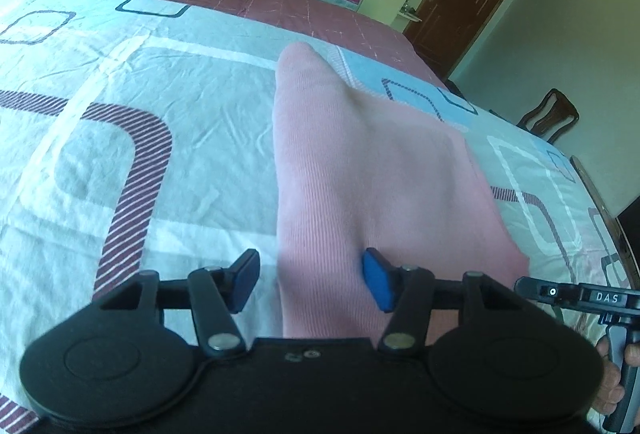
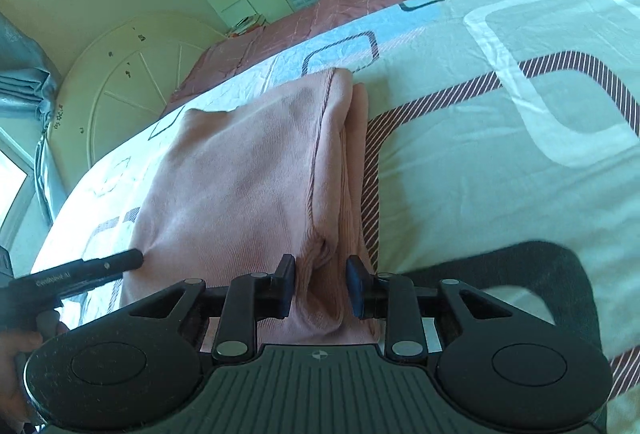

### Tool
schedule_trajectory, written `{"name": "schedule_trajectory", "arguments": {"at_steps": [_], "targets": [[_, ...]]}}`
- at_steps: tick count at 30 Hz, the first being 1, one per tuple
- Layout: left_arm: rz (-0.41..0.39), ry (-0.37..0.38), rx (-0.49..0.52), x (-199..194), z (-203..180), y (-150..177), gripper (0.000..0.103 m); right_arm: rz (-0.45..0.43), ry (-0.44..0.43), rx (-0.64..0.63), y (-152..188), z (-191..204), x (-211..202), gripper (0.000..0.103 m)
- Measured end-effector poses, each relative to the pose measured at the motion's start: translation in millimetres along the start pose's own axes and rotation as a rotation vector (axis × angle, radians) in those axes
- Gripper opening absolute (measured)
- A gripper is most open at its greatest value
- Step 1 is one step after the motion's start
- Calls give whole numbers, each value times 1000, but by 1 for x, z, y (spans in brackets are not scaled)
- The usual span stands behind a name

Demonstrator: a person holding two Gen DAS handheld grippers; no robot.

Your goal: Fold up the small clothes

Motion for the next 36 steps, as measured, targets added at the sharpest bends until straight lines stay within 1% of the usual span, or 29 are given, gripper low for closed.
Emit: {"name": "schedule_trajectory", "arguments": {"at_steps": [1, 2, 3, 4, 5, 7, 8, 9, 10, 11, 13, 14, 16, 17, 19, 20, 21, 22, 23, 25, 26, 27, 28, 29, 31, 33, 34, 35, 36], "targets": [[6, 11, -8, 1, 1, 4, 54, 10, 12, -7, 4, -1, 4, 29], [7, 37, -16, 3, 1, 6, 44, 14, 16, -8, 7, -2, 7, 29], [4, 51, -17, 3, 0, 6, 39, 11, 14, -11, 8, -1, 9, 28], [5, 44, -1, 3, -2, 5, 38, 10, 13, -21, 9, 1, 10, 22], [2, 46, 21, 3, -4, 4, 33, 17, 12, -27, 10, 2, 11, 12], [-3, 65, 14, -3, -5, 1, 28, 24, 2, -52, 9, 6, 5, 9], [-1, 71, 20, -8, -5, 0, 24, 25, 5, -75, 9, 9, -1, 9], [16, 69, 24, -11, -5, 2, 14, 27, 12, -91, 10, 9, -7, 8], [39, 60, 36, -13, -4, 4, 8, 26, 15, -103, 11, 9, -14, 7], [59, 53, 61, -14, -4, 9, 6, 25, 22, -115, 12, 7, -17, 7], [100, 37, 82, -8, -3, 21, 7, 39, 58, -122, 17, -1, -9, 4], [106, 31, 83, -6, -3, 25, 8, 51, 63, -103, 19, -6, -1, 4], [109, 20, 79, -7, -3, 27, 15, 42, 64, -89, 17, -6, 3, 4], [111, 1, 81, -12, 0, 25, 26, 25, 69, -98, 15, -3, -1, 5], [43, -29, 85, -28, 4, 15, 32, -38, 88, -132, 6, 4, -13, 6], [-3, -34, 86, -35, 6, 7, 40, -80, 97, -154, -1, 7, -21, 18], [-45, -37, 80, -39, 7, -2, 62, -125, 97, -171, -8, 11, -27, 27], [-99, -46, 67, -42, 9, -14, 76, -162, 84, -187, -16, 17, -31, 39], [-142, -51, 57, -42, 9, -26, 85, -190, 72, -200, -26, 23, -32, 39], [-176, -15, 92, -32, -1, -51, 77, -235, 42, -219, -44, 38, -30, 39], [-173, -4, 121, -23, -8, -62, 49, -253, 24, -239, -54, 49, -25, 39], [-160, 6, 144, -12, -15, -74, 25, -269, 18, -263, -62, 57, -19, 39], [-154, 21, 160, -2, -22, -84, 22, -279, 23, -293, -69, 65, -10, 38], [-153, 34, 171, 9, -28, -92, 22, -279, 31, -319, -76, 73, 1, 28], [-126, 0, 191, 32, -32, -103, 25, -263, 47, -338, -87, 81, 23, 23], [-86, -73, 204, 55, -27, -105, 52, -253, 86, -356, -96, 80, 47, 23], [-66, -84, 201, 65, -24, -103, 55, -233, 100, -367, -99, 78, 58, 23], [-37, -82, 210, 74, -21, -96, 53, -197, 135, -385, -99, 70, 74, 23], [-20, -96, 238, 81, -19, -87, 53, -154, 196, -405, -97, 57, 90, 23]]}}
Point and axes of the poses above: each gripper's, at about its wrist camera, not at the fingertips, and x roughly the way its jaws point, z to its left, y to its underside, the point moved 9 cm from there along x, roughly the way its jaws point, and after that the axes turned 15 degrees about x, right-handed, at the moved point
